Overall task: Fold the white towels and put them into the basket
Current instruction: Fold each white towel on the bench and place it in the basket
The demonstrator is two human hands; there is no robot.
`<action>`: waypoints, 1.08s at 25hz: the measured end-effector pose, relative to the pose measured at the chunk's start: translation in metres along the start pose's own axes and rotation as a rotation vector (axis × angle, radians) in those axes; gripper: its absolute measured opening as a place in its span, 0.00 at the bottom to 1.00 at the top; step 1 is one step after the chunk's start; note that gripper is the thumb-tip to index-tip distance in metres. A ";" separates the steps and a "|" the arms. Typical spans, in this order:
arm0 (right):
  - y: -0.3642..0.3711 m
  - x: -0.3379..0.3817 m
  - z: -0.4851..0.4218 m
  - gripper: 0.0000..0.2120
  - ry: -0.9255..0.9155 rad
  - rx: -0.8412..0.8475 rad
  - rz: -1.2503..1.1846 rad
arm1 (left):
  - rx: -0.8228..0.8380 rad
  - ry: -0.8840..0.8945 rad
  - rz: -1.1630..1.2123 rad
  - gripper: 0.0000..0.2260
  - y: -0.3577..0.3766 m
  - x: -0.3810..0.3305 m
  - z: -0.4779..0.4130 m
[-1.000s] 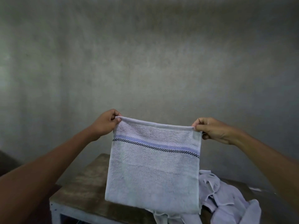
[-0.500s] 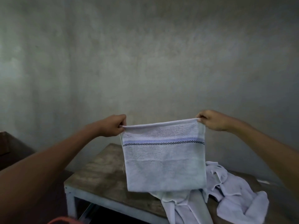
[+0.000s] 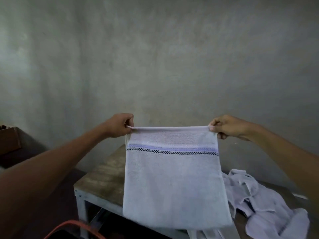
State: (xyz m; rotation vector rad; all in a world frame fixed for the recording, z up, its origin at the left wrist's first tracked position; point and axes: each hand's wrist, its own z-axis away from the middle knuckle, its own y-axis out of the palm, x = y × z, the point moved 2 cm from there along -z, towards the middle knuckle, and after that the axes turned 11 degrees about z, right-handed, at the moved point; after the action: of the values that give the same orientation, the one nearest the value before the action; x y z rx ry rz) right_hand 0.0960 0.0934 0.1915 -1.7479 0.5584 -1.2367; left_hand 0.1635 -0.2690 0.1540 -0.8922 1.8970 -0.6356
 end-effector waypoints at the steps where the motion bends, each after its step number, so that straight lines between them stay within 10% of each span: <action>1: 0.006 -0.003 -0.011 0.03 -0.002 -0.009 -0.006 | -0.090 0.040 -0.019 0.19 0.003 0.007 -0.005; 9: 0.040 -0.024 -0.026 0.06 -0.157 -0.478 0.020 | -0.460 0.069 0.135 0.09 0.027 0.043 0.001; 19: 0.180 -0.144 0.086 0.20 -0.143 -0.001 0.315 | 0.233 -0.014 0.214 0.07 0.184 0.081 0.150; 27: 0.185 -0.166 0.022 0.13 -0.052 -0.051 0.166 | 0.019 -0.369 0.527 0.06 0.202 0.116 0.099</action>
State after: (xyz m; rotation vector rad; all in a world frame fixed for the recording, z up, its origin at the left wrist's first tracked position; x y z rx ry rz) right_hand 0.0737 0.1374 -0.0533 -1.7337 0.6948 -1.0669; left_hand 0.1497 -0.2456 -0.0972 -0.4250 1.6826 -0.1539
